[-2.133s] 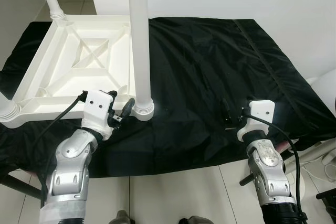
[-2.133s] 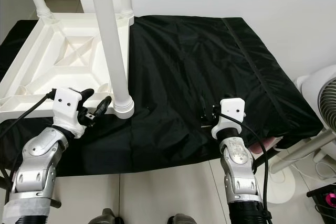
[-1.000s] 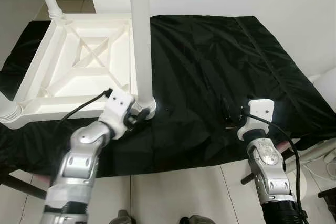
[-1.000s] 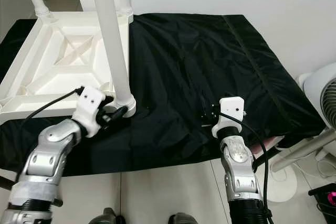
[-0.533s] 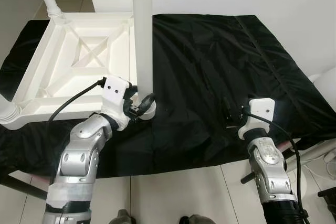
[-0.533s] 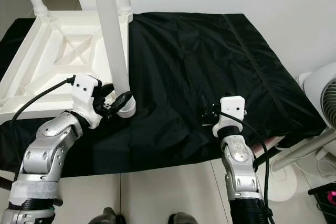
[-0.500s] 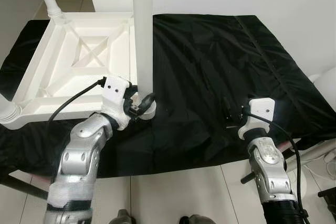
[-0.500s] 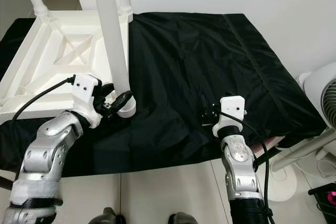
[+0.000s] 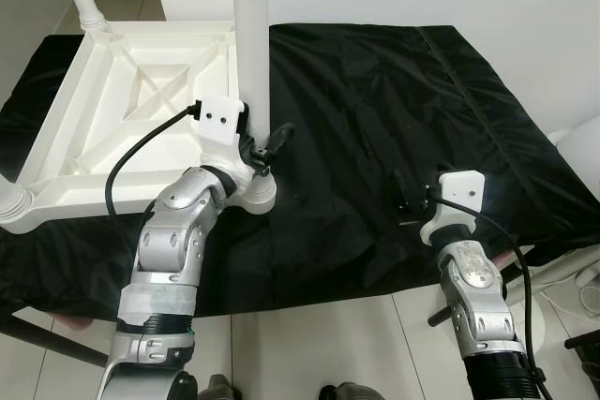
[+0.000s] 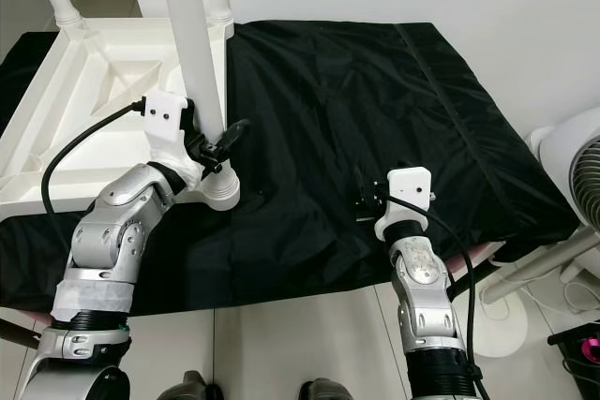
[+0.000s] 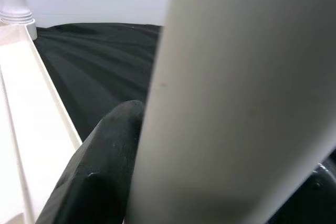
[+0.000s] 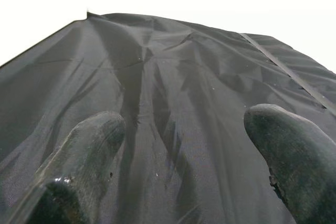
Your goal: Building children table
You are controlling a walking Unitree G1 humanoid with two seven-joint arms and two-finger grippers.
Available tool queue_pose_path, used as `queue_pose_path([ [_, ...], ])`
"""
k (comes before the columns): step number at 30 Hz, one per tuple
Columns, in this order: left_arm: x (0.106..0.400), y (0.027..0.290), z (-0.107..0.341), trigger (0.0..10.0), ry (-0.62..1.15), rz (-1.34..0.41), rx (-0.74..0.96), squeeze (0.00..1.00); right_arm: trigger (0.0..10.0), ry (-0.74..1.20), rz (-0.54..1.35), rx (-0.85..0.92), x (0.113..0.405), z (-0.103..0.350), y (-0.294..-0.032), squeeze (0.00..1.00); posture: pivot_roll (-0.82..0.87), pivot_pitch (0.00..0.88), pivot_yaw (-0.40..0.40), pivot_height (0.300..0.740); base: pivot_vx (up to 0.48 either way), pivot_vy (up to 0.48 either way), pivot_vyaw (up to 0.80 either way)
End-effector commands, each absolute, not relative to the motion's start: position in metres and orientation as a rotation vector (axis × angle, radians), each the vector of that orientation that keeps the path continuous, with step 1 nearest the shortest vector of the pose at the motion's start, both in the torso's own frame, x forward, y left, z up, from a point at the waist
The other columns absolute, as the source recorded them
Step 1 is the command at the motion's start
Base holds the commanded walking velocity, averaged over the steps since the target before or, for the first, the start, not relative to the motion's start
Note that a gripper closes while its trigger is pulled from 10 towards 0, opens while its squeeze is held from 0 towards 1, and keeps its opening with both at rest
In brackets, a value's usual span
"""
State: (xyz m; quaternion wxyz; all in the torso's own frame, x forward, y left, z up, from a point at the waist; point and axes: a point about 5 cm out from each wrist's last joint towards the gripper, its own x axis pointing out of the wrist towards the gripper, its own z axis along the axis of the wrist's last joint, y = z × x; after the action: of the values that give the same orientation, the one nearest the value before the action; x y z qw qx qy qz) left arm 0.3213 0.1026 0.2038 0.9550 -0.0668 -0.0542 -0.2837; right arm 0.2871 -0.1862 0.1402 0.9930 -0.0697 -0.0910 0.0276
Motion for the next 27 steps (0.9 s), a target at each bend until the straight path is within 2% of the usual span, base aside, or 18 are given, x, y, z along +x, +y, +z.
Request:
queue_pose_path([
  [1,0.317,0.096,0.203,4.0,-0.106,-0.684,-0.155,0.00,10.0,-0.170,0.056,-0.144,0.286,0.136,-0.187,0.00,-0.12,0.047,0.006,0.740,0.000,0.000,0.00],
  [2,0.313,0.093,0.205,1.0,-0.120,-0.740,-0.173,0.00,10.0,-0.171,0.055,-0.146,0.286,0.136,-0.187,0.00,-0.12,0.047,0.005,0.740,0.000,0.000,0.00],
  [3,0.313,0.093,0.205,1.0,-0.120,-0.740,-0.173,0.00,10.0,-0.171,0.055,-0.146,0.286,0.136,-0.187,0.00,-0.12,0.047,0.005,0.740,0.000,0.000,0.00],
  [4,0.311,0.091,0.206,0.0,-0.127,-0.767,-0.170,0.00,10.0,-0.170,0.055,-0.147,0.286,0.136,-0.187,0.00,-0.12,0.047,0.005,0.740,0.000,0.000,0.00],
  [10,0.303,0.083,0.207,0.2,-0.132,-0.872,-0.180,0.00,10.0,-0.170,0.055,-0.150,0.286,0.136,-0.188,0.00,-0.12,0.047,0.005,0.740,0.000,0.000,0.00],
  [11,0.300,0.081,0.206,5.9,-0.127,-0.902,-0.170,0.00,10.0,-0.170,0.056,-0.151,0.286,0.136,-0.188,0.00,-0.12,0.047,0.000,0.740,0.000,0.000,0.00],
  [12,0.295,0.078,0.206,7.4,-0.126,-0.955,-0.163,0.00,10.0,-0.170,0.058,-0.152,0.286,0.136,-0.188,0.00,-0.12,0.047,0.000,0.740,0.000,0.000,0.00],
  [13,0.291,0.076,0.205,7.4,-0.127,-0.990,-0.160,0.00,10.0,-0.170,0.059,-0.153,0.287,0.137,-0.188,0.00,-0.12,0.046,-0.001,0.740,0.000,0.000,0.00],
  [14,0.288,0.074,0.205,10.0,-0.129,-1.015,-0.141,0.00,10.0,-0.171,0.061,-0.155,0.287,0.137,-0.188,0.00,-0.12,0.047,-0.001,0.740,0.000,0.000,0.00],
  [22,0.277,0.071,0.204,10.0,-0.114,-1.111,-0.155,0.00,10.0,-0.172,0.066,-0.157,0.288,0.138,-0.187,0.00,-0.12,0.050,-0.002,0.740,0.000,0.000,0.00],
  [23,0.272,0.070,0.205,8.2,-0.111,-1.152,-0.151,0.00,10.0,-0.170,0.068,-0.157,0.288,0.137,-0.187,0.00,-0.12,0.054,-0.003,0.740,0.000,0.000,0.00],
  [26,0.268,0.069,0.204,8.4,-0.100,-1.173,-0.150,0.00,10.0,-0.169,0.071,-0.156,0.287,0.137,-0.186,0.00,-0.12,0.054,-0.003,0.740,0.000,0.000,0.00],
  [27,0.265,0.069,0.204,8.7,-0.095,-1.185,-0.147,0.00,10.0,-0.168,0.072,-0.156,0.287,0.136,-0.186,0.00,-0.12,0.054,-0.003,0.740,0.000,0.000,0.00],
])
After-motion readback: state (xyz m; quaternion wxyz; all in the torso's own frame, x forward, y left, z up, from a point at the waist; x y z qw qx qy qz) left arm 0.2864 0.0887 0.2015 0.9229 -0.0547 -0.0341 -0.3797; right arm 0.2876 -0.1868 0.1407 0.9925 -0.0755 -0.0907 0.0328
